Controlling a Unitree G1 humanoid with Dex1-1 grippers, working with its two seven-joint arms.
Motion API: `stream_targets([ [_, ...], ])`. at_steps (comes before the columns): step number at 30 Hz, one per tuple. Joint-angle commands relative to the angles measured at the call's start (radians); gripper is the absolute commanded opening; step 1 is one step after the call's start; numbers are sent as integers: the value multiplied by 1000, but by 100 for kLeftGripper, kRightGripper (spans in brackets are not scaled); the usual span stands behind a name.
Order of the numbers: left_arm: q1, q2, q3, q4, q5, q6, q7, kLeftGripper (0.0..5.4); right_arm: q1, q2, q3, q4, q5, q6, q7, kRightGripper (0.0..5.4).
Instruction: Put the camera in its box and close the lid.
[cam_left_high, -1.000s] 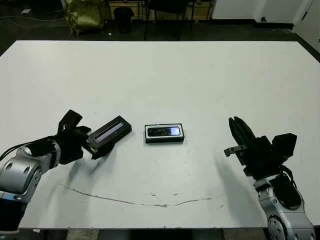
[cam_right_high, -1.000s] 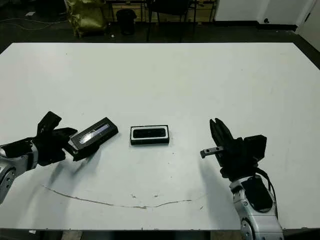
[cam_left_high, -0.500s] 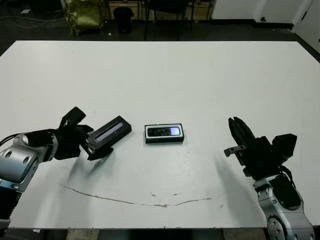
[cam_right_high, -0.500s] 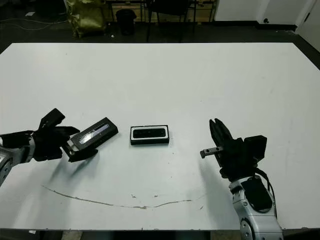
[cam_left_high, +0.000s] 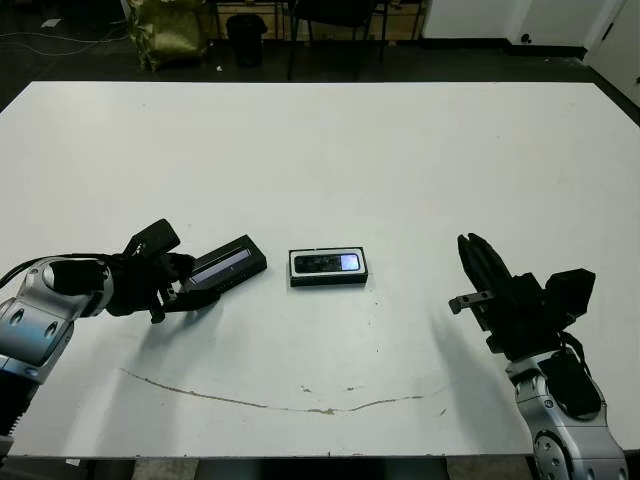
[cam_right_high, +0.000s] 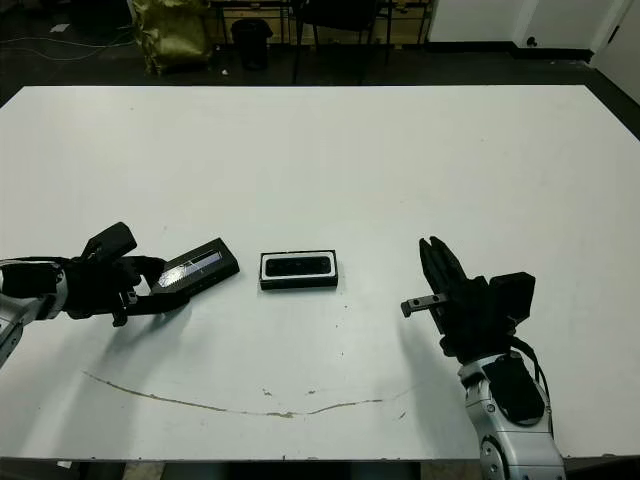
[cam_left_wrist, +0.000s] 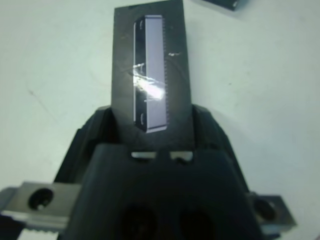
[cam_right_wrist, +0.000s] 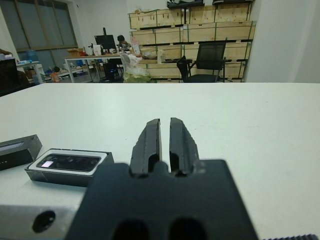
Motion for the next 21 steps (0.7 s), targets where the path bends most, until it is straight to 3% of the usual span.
stream_targets([
  [1,28,-1,-7,3,4,65,1,245,11,-8,-9,13,-1,4,0,0],
  [12,-44,-4,84,23,-77,160,-6,245,11,-10,2,0,-15,24,-18,0],
  [16,-168,44,77,33,-42,92,-54,245,9,-15,2,7,-21,17,-13,0],
  [21,-404,55,-3,128,40,-37,-171,245,2,-10,3,27,-10,6,-1,0],
])
